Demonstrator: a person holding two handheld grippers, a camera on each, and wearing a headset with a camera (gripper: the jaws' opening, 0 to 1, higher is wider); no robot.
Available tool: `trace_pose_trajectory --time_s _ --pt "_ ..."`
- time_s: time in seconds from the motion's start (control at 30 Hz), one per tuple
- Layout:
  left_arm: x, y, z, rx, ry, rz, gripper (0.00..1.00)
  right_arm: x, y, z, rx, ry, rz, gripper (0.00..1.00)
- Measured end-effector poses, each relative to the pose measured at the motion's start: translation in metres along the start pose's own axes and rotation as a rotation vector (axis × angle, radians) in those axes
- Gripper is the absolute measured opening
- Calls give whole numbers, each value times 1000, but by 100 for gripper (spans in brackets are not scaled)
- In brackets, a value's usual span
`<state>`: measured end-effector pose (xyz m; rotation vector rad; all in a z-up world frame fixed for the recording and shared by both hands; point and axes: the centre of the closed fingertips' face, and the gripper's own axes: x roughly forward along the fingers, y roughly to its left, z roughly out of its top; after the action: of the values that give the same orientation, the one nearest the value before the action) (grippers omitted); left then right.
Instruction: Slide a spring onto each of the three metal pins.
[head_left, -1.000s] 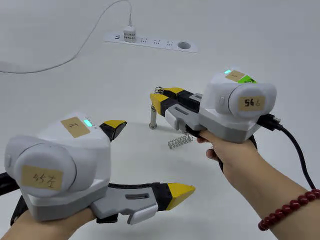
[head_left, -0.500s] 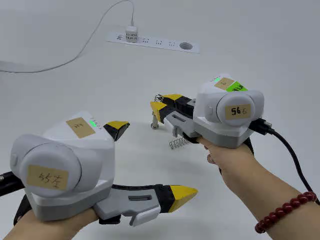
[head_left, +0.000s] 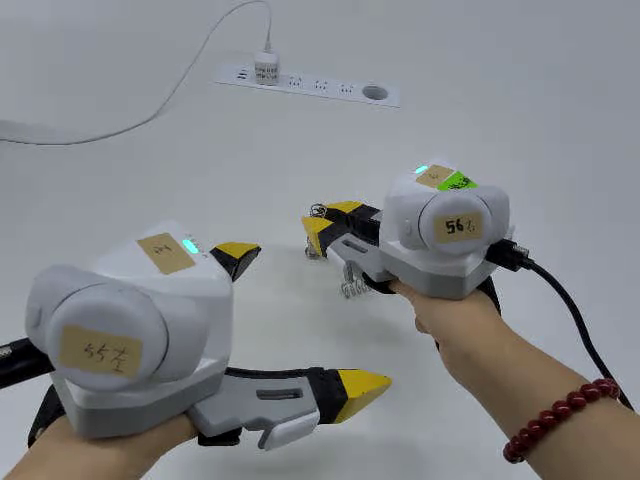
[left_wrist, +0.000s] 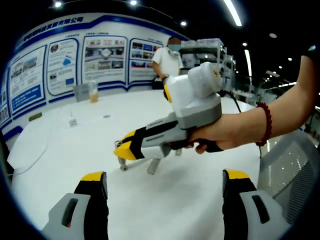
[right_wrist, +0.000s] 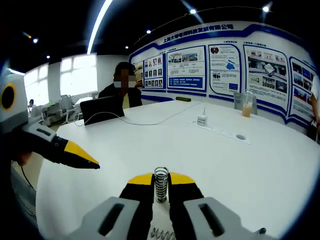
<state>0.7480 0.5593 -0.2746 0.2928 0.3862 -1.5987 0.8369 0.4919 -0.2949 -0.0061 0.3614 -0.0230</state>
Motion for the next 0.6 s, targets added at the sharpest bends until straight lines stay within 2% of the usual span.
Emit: trace_pose_trajectory --time_s 0.6 --pt "0 0 0 12 -3 -6 97 6 0 -16 -2 57 -1 12"
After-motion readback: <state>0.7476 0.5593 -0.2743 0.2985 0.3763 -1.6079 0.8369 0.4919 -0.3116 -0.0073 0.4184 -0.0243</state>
